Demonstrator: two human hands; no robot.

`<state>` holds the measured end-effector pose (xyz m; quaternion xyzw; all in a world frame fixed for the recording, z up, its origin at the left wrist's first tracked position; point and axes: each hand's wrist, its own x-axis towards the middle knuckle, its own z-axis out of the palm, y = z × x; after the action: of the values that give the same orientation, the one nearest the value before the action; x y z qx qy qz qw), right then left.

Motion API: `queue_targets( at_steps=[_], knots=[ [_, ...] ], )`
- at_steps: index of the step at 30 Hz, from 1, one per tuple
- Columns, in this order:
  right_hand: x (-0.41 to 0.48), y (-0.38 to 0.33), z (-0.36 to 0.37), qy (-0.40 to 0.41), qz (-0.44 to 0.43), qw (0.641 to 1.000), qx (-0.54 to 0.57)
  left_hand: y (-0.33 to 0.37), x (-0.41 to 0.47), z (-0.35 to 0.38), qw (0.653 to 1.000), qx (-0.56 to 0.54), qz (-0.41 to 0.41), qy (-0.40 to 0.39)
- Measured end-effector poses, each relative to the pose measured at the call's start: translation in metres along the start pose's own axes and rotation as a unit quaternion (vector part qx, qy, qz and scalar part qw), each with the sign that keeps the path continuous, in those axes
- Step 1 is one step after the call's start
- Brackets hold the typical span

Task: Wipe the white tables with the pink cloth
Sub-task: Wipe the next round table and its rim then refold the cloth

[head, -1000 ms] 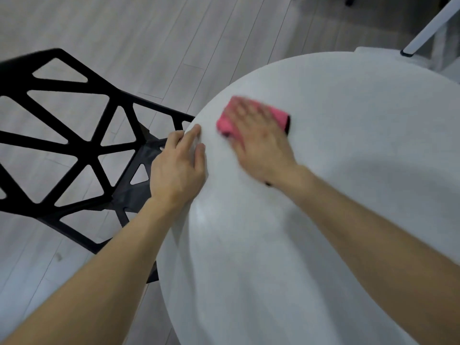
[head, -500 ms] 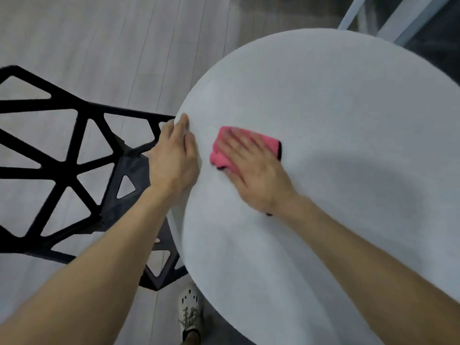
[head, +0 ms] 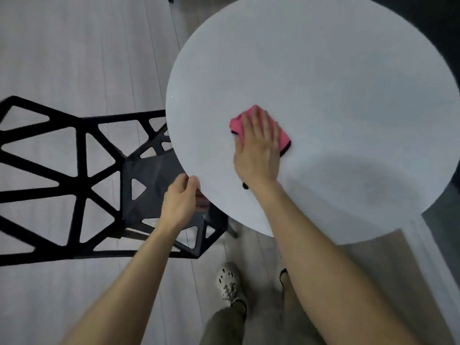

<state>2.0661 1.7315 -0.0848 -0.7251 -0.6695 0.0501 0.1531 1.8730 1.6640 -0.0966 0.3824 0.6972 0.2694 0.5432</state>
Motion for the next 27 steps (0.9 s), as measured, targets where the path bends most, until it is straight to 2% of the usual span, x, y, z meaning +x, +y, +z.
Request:
queue_targets(
  at_steps=[1, 3, 4, 5, 7, 10, 12, 13, 14, 15, 18, 20, 22, 24, 27],
  knots=[
    [-0.027, -0.01, 0.003, -0.02, -0.084, 0.996, 0.014, -0.002, -0.001, 0.002, 1.0, -0.009, -0.01, 0.006],
    [-0.075, 0.003, -0.002, -0.066, -0.249, 0.966, 0.026, -0.003, -0.002, 0.006, 0.999, -0.037, -0.021, 0.024],
    [-0.093, 0.023, -0.009, -0.077, -0.294, 0.952, 0.038, -0.003, -0.001, 0.008, 0.998, -0.055, -0.028, 0.029],
    [-0.108, 0.047, -0.018, -0.086, -0.302, 0.948, 0.052, -0.002, 0.001, 0.011, 0.996, -0.075, -0.036, 0.028],
    [-0.131, 0.102, -0.043, -0.085, -0.221, 0.97, 0.052, 0.001, 0.004, 0.017, 0.992, -0.112, -0.059, 0.007],
    [-0.146, 0.17, -0.076, -0.018, 0.022, 1.0, 0.008, 0.005, 0.009, 0.029, 0.985, -0.147, -0.084, -0.037],
    [-0.142, 0.17, -0.077, 0.021, 0.191, 0.981, -0.017, 0.002, 0.008, 0.037, 0.983, -0.154, -0.096, -0.035],
    [-0.138, 0.154, -0.073, 0.031, 0.244, 0.969, -0.026, -0.001, 0.007, 0.039, 0.982, -0.154, -0.103, -0.03],
    [-0.133, 0.132, -0.066, 0.035, 0.256, 0.966, -0.03, -0.003, 0.006, 0.039, 0.982, -0.155, -0.11, -0.026],
    [-0.13, 0.107, -0.057, 0.03, 0.229, 0.973, -0.025, -0.005, 0.005, 0.038, 0.981, -0.154, -0.117, -0.023],
    [-0.132, 0.047, -0.03, -0.007, 0.033, 0.999, 0.009, -0.011, 0.001, 0.036, 0.982, -0.139, -0.127, -0.019],
    [-0.14, 0.048, -0.027, -0.03, -0.088, 0.995, 0.039, -0.013, -0.003, 0.038, 0.983, -0.137, -0.122, -0.016],
    [-0.147, 0.083, -0.035, -0.057, -0.183, 0.98, 0.061, -0.012, -0.007, 0.04, 0.983, -0.138, -0.121, -0.01],
    [-0.154, 0.136, -0.049, -0.068, -0.192, 0.976, 0.076, -0.011, -0.01, 0.043, 0.982, -0.135, -0.13, -0.008],
    [-0.165, 0.22, -0.076, -0.017, -0.033, 0.997, 0.067, -0.007, -0.021, 0.053, 0.978, -0.134, -0.157, -0.006]
  ],
)
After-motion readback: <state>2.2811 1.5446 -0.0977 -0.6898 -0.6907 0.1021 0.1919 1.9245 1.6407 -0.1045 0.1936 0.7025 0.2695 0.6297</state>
